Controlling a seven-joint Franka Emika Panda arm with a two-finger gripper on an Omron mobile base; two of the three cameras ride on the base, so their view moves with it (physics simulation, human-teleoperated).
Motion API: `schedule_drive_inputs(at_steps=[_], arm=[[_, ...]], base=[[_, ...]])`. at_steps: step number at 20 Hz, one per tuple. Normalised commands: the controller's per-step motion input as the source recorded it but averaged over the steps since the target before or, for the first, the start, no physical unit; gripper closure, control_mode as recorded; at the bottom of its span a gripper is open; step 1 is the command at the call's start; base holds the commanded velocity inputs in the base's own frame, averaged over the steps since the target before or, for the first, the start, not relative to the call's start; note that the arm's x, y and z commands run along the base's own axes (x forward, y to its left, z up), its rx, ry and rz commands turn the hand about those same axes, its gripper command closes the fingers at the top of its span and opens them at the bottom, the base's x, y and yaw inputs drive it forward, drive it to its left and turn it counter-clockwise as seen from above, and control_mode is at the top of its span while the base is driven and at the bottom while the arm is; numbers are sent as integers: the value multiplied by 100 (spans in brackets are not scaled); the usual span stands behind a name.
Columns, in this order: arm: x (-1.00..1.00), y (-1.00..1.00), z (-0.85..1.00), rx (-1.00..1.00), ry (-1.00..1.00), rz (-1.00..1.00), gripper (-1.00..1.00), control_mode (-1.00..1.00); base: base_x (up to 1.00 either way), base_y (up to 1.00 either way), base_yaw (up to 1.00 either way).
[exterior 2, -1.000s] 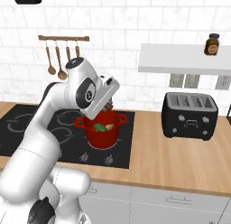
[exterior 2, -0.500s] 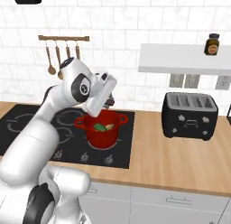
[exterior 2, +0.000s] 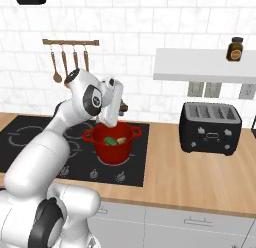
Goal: Put the broccoli and cucumber in the pot. Retrieve the spatula and lightly stir the vegetables in the pot.
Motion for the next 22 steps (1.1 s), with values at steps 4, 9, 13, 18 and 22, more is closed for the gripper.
schedule_drive_inputs(at_steps=[4, 9, 13, 18, 22], arm=[[13, 0, 0, -8, 0, 25, 100, -100], [27, -6, 0, -5, 0, 17, 100, -100], [37, -20, 0, -9, -1, 38, 100, -100], [21, -19, 0, -8, -5, 44, 100, -100], [1, -8, 0, -7, -18, 43, 100, -100]], base=[[0, 0, 0], [0, 0, 0], [0, 0, 0], [0, 0, 0], [0, 0, 0]])
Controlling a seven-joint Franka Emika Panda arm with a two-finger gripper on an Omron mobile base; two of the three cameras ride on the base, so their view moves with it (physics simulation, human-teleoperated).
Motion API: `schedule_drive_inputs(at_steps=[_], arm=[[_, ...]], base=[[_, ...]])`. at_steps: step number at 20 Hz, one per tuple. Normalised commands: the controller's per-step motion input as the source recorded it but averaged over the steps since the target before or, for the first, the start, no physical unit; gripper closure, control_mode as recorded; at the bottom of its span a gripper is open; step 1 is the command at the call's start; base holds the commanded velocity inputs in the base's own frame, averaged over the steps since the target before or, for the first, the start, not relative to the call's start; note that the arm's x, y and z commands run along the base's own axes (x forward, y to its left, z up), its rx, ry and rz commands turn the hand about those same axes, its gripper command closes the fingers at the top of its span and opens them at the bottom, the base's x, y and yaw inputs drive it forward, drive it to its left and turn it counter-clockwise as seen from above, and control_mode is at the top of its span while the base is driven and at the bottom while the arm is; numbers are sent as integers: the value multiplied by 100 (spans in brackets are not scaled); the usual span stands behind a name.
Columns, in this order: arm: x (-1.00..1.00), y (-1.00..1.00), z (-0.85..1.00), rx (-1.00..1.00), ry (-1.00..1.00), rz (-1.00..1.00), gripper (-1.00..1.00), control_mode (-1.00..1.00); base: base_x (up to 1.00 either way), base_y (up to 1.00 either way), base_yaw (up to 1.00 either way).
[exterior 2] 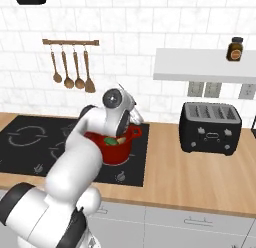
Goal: Put the broccoli and cucumber in the pot. Retrieve the spatula and lightly stir the vegetables in the pot.
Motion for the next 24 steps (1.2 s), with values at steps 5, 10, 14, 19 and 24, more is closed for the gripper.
schedule_drive_inputs(at_steps=[5, 10, 14, 19, 24], arm=[[5, 0, 0, -14, -19, 36, 100, -100], [11, 0, 0, -12, -9, 27, 100, -100], [10, 0, 6, -5, -6, 22, 100, -100], [5, 8, 6, 0, -3, 14, 100, -100], [5, 29, 1, -3, 0, 10, 100, -100]], base=[[0, 0, 0], [0, 0, 0], [0, 0, 0], [0, 0, 0], [0, 0, 0]])
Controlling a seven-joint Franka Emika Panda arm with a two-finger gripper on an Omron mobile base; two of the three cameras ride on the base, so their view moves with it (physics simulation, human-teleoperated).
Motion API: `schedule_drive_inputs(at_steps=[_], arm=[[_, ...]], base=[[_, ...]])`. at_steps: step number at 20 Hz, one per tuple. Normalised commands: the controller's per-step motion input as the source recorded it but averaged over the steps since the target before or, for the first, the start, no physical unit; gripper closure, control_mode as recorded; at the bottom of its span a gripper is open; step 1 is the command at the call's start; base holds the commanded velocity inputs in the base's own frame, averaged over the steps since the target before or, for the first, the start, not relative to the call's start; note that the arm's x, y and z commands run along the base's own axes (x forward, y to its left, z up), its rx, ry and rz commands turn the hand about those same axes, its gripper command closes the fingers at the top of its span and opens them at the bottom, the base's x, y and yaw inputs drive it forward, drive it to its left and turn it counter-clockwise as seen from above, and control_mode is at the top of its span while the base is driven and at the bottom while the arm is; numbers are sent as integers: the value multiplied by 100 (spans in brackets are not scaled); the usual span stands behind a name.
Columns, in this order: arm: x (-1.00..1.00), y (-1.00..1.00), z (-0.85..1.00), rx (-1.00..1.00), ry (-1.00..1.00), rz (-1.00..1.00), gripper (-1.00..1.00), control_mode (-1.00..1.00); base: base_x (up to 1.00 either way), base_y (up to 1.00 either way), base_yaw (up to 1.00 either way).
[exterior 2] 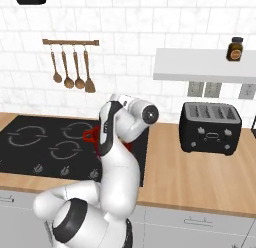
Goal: Put the broccoli and cucumber in the pot. Retrieve the spatula and lightly stir the vegetables in the pot.
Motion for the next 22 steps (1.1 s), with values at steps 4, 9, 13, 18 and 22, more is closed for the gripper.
schedule_drive_inputs(at_steps=[4, 9, 13, 18, 22], arm=[[4, 10, 0, -7, 4, 0, 100, -100], [2, 21, -2, -5, -1, 0, 100, -100], [10, 24, -10, 0, -10, 0, 100, -100], [1, 18, -16, 0, -20, 8, 100, -100], [0, 5, -4, -2, -12, 22, 100, -100]], base=[[0, 0, 0], [0, 0, 0], [0, 0, 0], [0, 0, 0], [0, 0, 0]])
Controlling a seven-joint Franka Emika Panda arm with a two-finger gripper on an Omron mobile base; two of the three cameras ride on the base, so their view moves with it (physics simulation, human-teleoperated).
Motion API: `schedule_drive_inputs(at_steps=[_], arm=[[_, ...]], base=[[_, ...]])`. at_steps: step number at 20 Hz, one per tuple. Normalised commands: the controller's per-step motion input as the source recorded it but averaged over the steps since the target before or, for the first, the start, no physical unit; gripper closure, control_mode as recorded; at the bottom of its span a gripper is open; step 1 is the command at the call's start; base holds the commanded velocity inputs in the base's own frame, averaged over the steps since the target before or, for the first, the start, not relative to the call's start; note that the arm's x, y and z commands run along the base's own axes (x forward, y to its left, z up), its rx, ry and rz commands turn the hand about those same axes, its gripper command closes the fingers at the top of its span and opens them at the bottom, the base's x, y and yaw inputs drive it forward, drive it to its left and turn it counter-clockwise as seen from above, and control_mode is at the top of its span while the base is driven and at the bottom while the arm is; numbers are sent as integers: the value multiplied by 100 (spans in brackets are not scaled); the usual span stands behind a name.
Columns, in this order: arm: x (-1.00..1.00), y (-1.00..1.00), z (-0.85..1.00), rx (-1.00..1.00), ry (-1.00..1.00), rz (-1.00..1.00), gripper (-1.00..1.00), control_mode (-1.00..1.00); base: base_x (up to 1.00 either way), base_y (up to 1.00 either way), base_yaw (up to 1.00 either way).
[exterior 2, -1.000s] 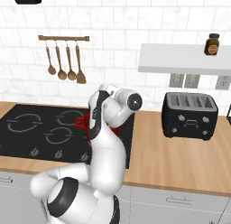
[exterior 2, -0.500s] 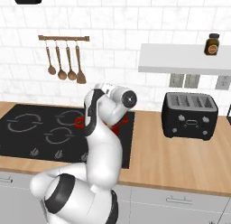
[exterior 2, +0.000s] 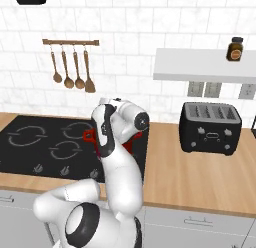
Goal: Put the broccoli and cucumber in the pot. Retrieve the spatula and lightly stir the vegetables in the pot.
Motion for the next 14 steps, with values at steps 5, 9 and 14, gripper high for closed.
schedule_drive_inputs(at_steps=[5, 9, 14], arm=[[13, 1, 0, -9, 0, 19, 100, -100], [22, 0, 0, -11, 0, 8, 100, -100], [2, 0, 0, -5, -1, 6, 100, -100]], base=[[0, 0, 0], [0, 0, 0], [0, 0, 0]])
